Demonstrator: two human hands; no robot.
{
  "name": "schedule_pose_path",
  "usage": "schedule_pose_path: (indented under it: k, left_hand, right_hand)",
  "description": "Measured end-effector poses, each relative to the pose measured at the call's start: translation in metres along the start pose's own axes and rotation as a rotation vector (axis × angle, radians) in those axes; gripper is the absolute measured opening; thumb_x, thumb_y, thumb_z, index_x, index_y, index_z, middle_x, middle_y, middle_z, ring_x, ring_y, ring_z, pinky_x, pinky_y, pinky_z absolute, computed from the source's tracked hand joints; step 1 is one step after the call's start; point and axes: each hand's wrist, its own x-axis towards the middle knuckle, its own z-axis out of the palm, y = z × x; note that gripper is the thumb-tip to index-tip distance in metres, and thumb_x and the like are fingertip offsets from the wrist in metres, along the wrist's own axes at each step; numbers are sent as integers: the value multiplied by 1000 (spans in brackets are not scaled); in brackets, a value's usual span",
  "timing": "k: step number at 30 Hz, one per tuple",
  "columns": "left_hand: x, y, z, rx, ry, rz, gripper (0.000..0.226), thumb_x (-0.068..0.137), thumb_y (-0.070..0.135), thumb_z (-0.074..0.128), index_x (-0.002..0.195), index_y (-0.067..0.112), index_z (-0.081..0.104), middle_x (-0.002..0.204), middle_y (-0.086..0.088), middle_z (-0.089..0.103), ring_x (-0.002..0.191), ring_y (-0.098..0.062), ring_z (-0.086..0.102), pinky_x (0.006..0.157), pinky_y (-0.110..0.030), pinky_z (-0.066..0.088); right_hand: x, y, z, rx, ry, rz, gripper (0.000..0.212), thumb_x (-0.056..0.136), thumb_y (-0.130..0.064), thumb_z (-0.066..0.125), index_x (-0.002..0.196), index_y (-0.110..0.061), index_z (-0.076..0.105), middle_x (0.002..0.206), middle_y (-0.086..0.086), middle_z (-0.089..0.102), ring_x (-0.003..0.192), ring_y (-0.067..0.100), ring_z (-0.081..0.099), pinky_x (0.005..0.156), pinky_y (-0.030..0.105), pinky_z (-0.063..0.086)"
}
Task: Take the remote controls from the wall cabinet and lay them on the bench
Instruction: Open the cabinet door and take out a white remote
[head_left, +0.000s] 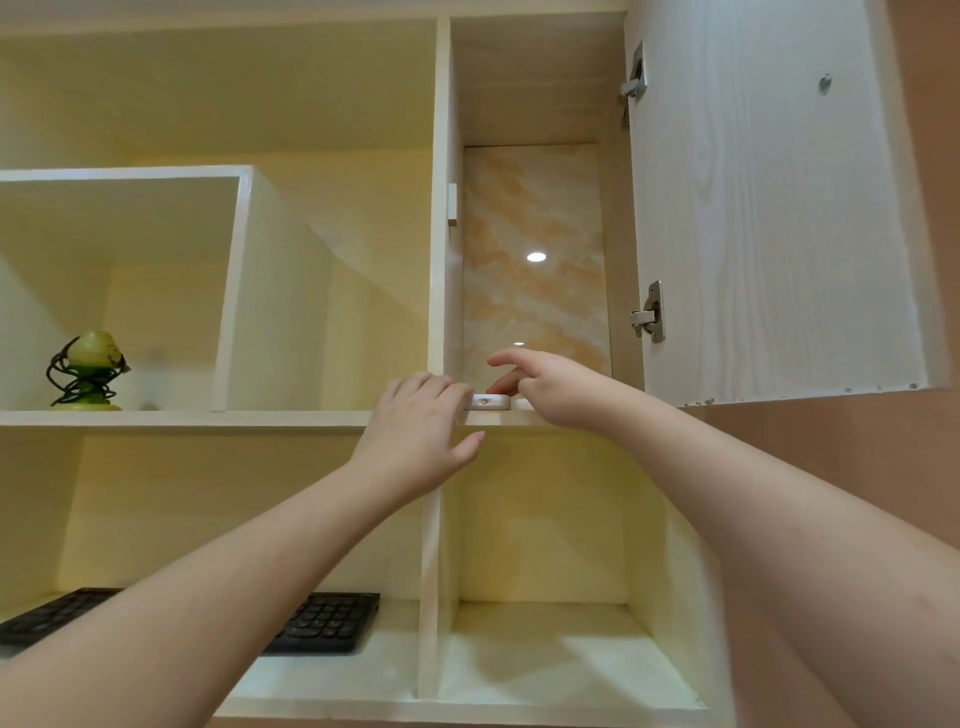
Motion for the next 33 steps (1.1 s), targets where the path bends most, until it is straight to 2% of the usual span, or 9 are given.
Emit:
schedule_pose_path:
  k: [4, 5, 6, 9, 13, 19, 24, 29, 33]
  left_hand:
    - [7, 6, 1, -51, -5, -34, 56, 92, 52, 49, 139, 22, 43, 137, 4, 49, 131, -19, 37, 104, -31, 27]
    - [9, 8, 2, -57, 4, -29, 56, 92, 52, 50, 138, 22, 43, 136, 3, 50, 129, -19, 37, 103, -31, 28]
    - [11, 10, 3, -58, 12, -18, 56, 91, 52, 51, 138, 21, 44, 134, 3, 50, 128, -20, 38, 102, -31, 29]
    - [18, 16, 4, -80, -16, 33, 55, 91, 51, 53, 136, 20, 46, 132, 2, 51, 124, -20, 42, 100, -31, 35]
    - [25, 26, 8, -63, -63, 51, 46, 93, 51, 49, 126, 19, 54, 118, -1, 61, 113, -22, 50, 92, -36, 43]
    - [25, 26, 10, -100, 23, 15, 37, 94, 47, 49, 117, 19, 56, 109, 0, 61, 107, -20, 49, 82, -32, 44]
    - [28, 28, 4, -197, 51, -35, 34, 89, 47, 57, 104, 17, 60, 97, 1, 61, 98, -19, 50, 79, -32, 45]
    - [33, 31, -5, -206, 33, -103, 20, 90, 35, 58, 85, 17, 51, 85, 2, 56, 91, -21, 50, 71, -35, 45]
    - [34, 30, -14, -235, 26, -152, 15, 86, 30, 58, 84, 16, 53, 86, 1, 60, 87, -21, 53, 66, -32, 43]
  right_hand:
    - [-2, 3, -9, 122, 60, 6, 60, 87, 2, 22, 137, -25, 43, 118, -8, 67, 111, 5, 57, 74, 20, 45]
    - [-2, 4, -11, 140, 84, 14, 60, 87, 3, 22, 136, -25, 43, 118, -8, 66, 111, 5, 56, 69, 21, 46]
    - [-2, 6, -13, 148, 103, 21, 60, 87, 3, 22, 136, -24, 44, 118, -8, 66, 111, 6, 56, 64, 21, 45]
    - [-3, 12, -14, 162, 124, 40, 59, 87, 3, 23, 136, -23, 45, 116, -7, 66, 111, 8, 56, 64, 19, 43]
    - [-5, 18, -11, 180, 130, 47, 59, 87, 3, 23, 134, -24, 46, 113, -7, 64, 110, 9, 55, 63, 16, 38]
    - [-5, 27, -8, 181, 143, 73, 62, 85, 7, 21, 132, -23, 48, 112, -6, 64, 107, 8, 54, 69, 16, 39]
    - [-6, 29, -4, 193, 145, 96, 61, 85, 7, 22, 129, -22, 51, 112, -4, 64, 110, 11, 54, 65, 16, 40]
    - [-4, 29, -1, 218, 152, 99, 61, 84, 7, 20, 127, -22, 54, 113, -2, 65, 108, 10, 54, 65, 16, 40]
    - [-4, 30, -2, 226, 153, 108, 61, 84, 7, 21, 126, -21, 54, 113, -2, 65, 109, 11, 55, 65, 17, 40]
